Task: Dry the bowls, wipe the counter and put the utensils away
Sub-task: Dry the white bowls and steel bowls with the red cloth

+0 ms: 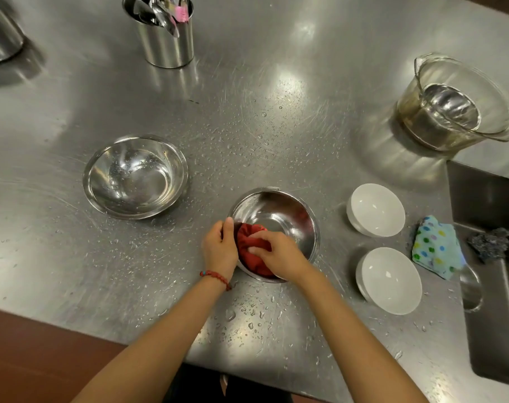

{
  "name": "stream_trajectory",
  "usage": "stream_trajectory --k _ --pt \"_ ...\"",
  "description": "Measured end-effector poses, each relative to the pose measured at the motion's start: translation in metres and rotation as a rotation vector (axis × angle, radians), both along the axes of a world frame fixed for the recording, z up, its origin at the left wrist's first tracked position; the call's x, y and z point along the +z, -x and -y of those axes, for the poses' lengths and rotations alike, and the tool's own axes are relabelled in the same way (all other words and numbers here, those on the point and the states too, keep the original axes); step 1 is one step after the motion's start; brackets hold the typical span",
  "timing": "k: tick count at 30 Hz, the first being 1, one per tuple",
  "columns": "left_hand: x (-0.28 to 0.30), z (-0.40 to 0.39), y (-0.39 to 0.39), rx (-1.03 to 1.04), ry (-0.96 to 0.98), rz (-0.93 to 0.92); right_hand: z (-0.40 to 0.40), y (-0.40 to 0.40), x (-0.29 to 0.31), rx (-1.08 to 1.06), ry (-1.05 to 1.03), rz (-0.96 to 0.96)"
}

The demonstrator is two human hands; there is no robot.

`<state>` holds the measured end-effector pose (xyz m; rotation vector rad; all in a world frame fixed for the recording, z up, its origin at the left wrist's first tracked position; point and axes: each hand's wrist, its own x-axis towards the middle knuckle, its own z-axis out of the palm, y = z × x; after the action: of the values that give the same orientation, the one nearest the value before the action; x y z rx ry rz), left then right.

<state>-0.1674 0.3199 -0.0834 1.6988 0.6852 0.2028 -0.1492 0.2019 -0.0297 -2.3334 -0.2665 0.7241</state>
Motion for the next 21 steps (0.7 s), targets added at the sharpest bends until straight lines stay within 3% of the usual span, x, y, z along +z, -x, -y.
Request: stream_trajectory --k 4,6,10,14,16,21 --pt "0.002 -0.006 0.001 -0.012 0.023 0.026 0.025 -0.016 0.011 0.247 0.511 0.195" --pt "0.003 -0.005 0.001 -0.016 0.022 0.021 0.030 -0.016 0.013 0.223 0.591 0.255" --pt "0.004 0.001 0.003 0.021 0.009 0.003 0.025 -0.003 0.007 0.120 0.390 0.125" --pt "0.005 0.007 0.005 0.024 -0.023 -0.006 0.008 0.013 -0.006 -0.105 -0.066 -0.048" --pt "0.003 0.010 0.009 -0.010 -0.006 -0.014 -0.004 0.018 -0.016 -0.268 -0.189 -0.022" --pt "0.002 0.015 0.018 -0.049 -0.011 0.008 -0.032 0.006 -0.026 -0.723 -0.269 0.181"
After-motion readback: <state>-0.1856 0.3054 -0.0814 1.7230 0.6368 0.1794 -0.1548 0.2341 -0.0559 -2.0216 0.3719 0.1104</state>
